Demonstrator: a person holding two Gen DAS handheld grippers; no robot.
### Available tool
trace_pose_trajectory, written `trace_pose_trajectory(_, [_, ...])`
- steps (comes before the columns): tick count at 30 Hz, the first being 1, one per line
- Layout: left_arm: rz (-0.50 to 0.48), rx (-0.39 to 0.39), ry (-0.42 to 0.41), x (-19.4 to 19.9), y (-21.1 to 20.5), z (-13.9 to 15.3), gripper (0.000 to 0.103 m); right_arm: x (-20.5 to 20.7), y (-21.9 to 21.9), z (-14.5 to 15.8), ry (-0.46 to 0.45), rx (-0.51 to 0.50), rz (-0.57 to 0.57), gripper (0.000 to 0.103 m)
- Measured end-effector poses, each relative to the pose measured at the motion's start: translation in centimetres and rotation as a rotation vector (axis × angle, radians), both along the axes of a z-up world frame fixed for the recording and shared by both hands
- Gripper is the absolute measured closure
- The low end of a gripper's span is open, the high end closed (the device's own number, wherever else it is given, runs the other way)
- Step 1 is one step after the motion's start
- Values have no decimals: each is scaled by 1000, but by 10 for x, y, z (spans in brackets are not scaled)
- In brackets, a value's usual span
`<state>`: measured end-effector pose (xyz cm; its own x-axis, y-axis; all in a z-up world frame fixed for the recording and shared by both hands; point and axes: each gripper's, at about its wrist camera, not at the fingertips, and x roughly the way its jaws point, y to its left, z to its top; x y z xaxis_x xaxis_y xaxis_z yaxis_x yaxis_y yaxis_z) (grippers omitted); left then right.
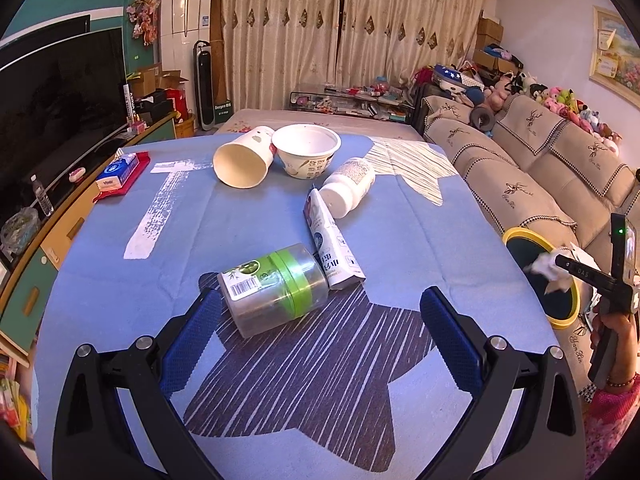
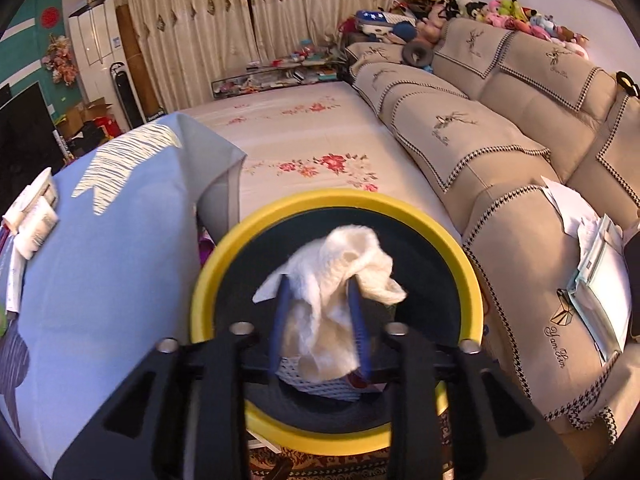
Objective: Collect trash
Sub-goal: 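Carry the white towel over the bin and open the right gripper, then grasp the clear green-lidded jar with the left gripper and lift it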
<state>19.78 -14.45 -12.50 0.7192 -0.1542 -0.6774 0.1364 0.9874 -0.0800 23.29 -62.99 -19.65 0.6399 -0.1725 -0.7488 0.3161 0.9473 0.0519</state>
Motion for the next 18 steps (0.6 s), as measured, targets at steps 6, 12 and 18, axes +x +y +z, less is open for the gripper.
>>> trace_pose_trajectory(6, [24,6,21,9,1,-6,5,-2,-4,-7,4,-4,-26,48])
trace_pose_trajectory(12, [61,19,47,18,1,-16,5,-5,-1,-6,-9,6,-14,46])
trace_pose_trajectory(18, [131,20,82,32,7,-28,5,-4,8,1,-23,9,9,44])
